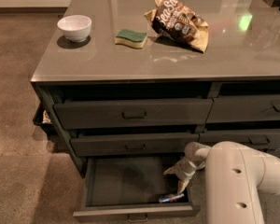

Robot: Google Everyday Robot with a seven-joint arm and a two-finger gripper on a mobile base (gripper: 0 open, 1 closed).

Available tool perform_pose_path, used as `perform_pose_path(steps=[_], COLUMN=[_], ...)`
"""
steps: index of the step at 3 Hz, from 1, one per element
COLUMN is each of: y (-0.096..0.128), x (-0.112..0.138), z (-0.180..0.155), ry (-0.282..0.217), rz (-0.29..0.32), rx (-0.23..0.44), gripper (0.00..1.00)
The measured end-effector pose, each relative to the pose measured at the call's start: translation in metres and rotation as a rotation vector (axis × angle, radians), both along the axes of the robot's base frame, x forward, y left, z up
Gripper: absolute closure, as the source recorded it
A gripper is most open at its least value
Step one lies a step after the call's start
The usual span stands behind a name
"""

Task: Pick redbull can from bottom drawer and place on counter

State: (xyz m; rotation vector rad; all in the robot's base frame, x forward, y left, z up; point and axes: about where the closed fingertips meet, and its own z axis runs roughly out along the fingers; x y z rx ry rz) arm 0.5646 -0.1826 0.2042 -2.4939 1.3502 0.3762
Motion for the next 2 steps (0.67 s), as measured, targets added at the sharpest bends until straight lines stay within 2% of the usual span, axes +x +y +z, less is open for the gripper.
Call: perform_pose_path(steps=[2], y=[-0.005], x=[-0.01], z=[-0.028], ry=[0.054], rz=[-0.02], rx=[-0.007], gripper=[0.32])
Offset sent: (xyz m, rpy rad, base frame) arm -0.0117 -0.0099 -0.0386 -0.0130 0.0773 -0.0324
